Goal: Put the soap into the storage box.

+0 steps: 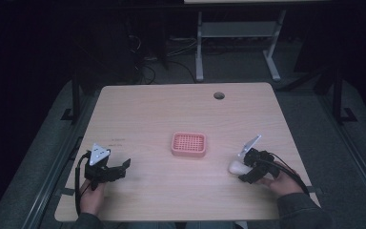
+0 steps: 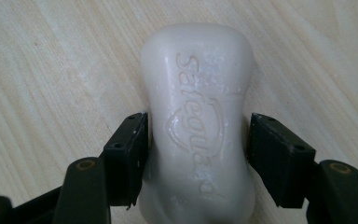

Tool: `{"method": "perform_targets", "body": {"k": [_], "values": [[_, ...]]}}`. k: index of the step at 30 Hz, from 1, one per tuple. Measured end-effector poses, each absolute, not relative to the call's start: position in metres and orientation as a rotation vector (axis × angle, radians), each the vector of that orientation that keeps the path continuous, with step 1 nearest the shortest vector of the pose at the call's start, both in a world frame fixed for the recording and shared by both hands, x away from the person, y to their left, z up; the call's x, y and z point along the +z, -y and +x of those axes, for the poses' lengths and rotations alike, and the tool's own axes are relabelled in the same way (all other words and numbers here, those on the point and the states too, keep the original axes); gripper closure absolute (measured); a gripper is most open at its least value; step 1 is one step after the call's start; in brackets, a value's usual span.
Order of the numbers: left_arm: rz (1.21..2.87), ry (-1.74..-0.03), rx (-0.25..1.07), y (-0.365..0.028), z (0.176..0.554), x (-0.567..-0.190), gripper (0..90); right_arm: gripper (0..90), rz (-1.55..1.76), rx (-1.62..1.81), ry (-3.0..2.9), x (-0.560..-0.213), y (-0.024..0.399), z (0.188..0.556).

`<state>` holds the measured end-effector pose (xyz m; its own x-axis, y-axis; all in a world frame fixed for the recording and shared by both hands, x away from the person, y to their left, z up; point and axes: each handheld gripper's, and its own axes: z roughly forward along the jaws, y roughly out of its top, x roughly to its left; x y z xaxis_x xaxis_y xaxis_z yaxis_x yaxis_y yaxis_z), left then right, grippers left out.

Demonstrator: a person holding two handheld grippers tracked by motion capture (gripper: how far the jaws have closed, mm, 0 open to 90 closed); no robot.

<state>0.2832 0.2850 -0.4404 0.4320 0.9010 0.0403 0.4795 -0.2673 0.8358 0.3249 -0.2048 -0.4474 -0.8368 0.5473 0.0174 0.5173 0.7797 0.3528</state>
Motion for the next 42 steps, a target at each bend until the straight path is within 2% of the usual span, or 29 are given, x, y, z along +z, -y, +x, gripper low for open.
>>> {"method": "perform_targets", "body": {"k": [7, 42], "values": [[1.904, -1.168, 0.681, -0.2850, 0.2832, -0.4405, 14.1, 43.0, 0.847, 0.531, -2.892, -0.4465, 0.2045, 0.3251], [1.911, -1.170, 0.670, -0.2841, 0.2840, -0.4410, 14.1, 44.4, 0.864, 0.606, -2.865, -0.4483, 0.2087, 0.3230]]}}
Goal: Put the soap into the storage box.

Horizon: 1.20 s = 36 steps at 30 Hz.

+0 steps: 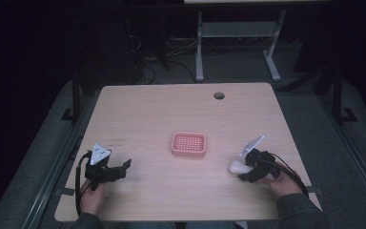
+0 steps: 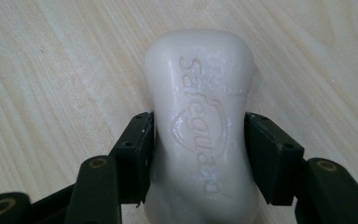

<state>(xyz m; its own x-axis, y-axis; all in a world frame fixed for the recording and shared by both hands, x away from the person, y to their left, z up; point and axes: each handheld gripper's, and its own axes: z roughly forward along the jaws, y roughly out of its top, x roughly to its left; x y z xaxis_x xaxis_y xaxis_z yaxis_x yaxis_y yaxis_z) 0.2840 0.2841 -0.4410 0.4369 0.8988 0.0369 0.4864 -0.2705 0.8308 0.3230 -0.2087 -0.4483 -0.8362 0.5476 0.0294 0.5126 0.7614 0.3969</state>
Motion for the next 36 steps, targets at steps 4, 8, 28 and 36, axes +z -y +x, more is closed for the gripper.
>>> {"method": "perform_targets", "body": {"k": [4, 8, 28, 36], "values": [[1.916, -1.171, 0.671, -0.285, 0.284, -0.441, 14.1, 44.5, 0.864, 0.608, -2.864, -0.448, 0.209, 0.323], [1.916, -1.171, 0.668, -0.285, 0.284, -0.441, 14.1, 44.7, 0.865, 0.611, -2.861, -0.448, 0.209, 0.323], [1.918, -1.167, 0.667, -0.285, 0.284, -0.441, 14.1, 48.2, 0.796, 0.632, -2.897, -0.446, 0.199, 0.320], [1.917, -1.170, 0.667, -0.285, 0.284, -0.440, 14.1, 48.7, 0.749, 0.646, -2.892, -0.436, 0.188, 0.321]]}}
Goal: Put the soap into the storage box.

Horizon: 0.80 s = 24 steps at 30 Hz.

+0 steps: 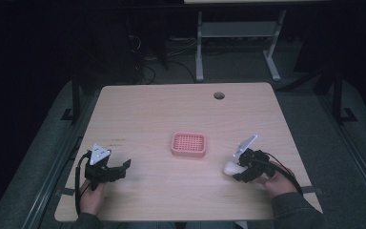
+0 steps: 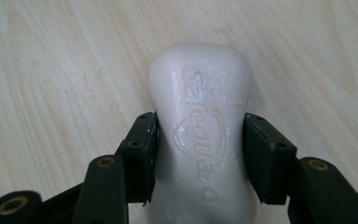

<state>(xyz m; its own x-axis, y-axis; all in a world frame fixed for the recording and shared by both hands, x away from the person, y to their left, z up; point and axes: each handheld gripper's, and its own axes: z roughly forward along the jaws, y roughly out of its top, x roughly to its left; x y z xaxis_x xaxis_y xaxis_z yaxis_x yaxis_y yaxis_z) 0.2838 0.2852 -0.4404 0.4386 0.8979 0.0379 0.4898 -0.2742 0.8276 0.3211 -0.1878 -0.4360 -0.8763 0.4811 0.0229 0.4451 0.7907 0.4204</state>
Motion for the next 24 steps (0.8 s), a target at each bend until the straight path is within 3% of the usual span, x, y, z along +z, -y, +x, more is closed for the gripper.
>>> {"method": "perform_targets", "body": {"k": [24], "values": [[1.903, -1.175, 0.670, -0.286, 0.284, -0.440, 14.1, 48.8, 0.619, 0.716, -2.832, -0.386, 0.158, 0.342]]}}
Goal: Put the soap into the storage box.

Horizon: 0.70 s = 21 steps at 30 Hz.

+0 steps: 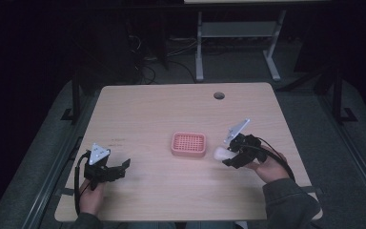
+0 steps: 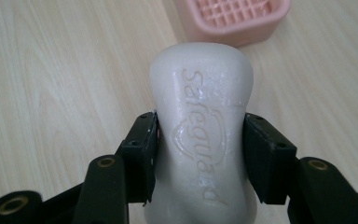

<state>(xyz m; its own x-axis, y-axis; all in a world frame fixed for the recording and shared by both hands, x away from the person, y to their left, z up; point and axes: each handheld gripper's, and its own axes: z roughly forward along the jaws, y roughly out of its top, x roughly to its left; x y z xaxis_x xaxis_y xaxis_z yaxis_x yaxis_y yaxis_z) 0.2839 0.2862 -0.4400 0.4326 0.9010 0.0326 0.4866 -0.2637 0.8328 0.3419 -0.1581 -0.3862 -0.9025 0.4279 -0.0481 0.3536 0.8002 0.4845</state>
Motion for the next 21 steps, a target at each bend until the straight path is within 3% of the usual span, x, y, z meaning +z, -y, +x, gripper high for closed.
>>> {"method": "perform_targets", "body": {"k": [21], "values": [[1.902, -1.184, 0.664, -0.287, 0.284, -0.440, 14.1, 48.7, 0.540, 0.672, -2.865, -0.361, 0.116, 0.382]]}}
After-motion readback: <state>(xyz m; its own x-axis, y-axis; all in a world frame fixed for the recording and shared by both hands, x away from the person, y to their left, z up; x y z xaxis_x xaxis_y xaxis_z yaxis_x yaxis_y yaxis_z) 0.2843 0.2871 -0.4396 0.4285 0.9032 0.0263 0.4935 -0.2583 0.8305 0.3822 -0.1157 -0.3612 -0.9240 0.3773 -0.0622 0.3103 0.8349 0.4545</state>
